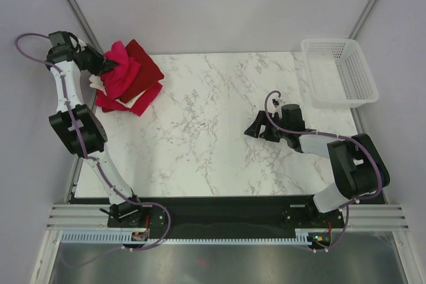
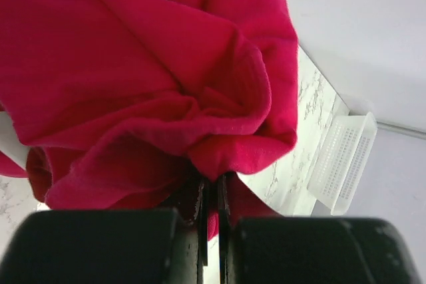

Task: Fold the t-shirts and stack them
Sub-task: Neatly place the folded tshirt to the corner

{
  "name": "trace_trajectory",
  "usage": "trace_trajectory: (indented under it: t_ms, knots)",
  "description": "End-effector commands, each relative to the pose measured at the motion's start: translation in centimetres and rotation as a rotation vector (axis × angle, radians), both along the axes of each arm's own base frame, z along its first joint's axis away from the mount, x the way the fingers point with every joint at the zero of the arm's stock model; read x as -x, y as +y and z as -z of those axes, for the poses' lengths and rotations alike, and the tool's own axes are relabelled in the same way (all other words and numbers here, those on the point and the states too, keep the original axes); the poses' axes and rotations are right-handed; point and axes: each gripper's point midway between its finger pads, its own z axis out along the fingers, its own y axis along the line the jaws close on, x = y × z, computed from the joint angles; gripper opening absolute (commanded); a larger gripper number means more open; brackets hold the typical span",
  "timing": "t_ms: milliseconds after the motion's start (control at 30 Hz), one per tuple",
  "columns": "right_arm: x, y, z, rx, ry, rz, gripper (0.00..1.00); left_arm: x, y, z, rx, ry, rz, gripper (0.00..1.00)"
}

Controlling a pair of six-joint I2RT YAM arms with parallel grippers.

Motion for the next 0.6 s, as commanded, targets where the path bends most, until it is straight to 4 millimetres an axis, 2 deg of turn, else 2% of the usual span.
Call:
trace_trajectory:
  t_ms: [0, 167, 200, 267, 400, 433, 500, 567]
  knots:
    - [1.0, -0.4, 1.7, 0.025, 0.074, 0.002, 0.93, -0.1, -2.1, -8.3, -0.037, -0.195, 0.06, 0.02]
    - [1.0, -0.3, 1.7, 0.026, 0.074, 0.001, 0.93, 1.1, -5.3, -17.6, -0.066, -0.398, 0.105, 0.02]
    - [1.0, -0.3, 1.7, 0.025, 0.073, 0.001, 0.93, 1.3, -6.6, -18.6, -0.032, -0.409, 0.126, 0.02]
    - [1.0, -0.3, 1.7, 0.025, 0.075, 0.002, 0.93, 1.6, -7.9, -20.5, -0.011, -0.45, 0.149, 0.02]
    - [1.0, -0.4, 1.7, 0.025, 0.073, 0.002, 0.93, 1.7, -12.1, -22.9, 0.051, -0.502, 0.229, 0.02]
    - [1.1, -0.4, 1.8, 0.025, 0.077, 0.002, 0.93, 1.7, -12.6, -23.2, 0.054, -0.517, 0.246, 0.02]
    - [1.1, -0.4, 1.8, 0.026, 0.076, 0.001, 0.93, 1.4, -12.5, -23.4, 0.031, -0.544, 0.257, 0.02]
    - [1.1, -0.4, 1.7, 0.026, 0.074, 0.001, 0.93, 0.9, -11.9, -22.3, 0.01, -0.535, 0.255, 0.02]
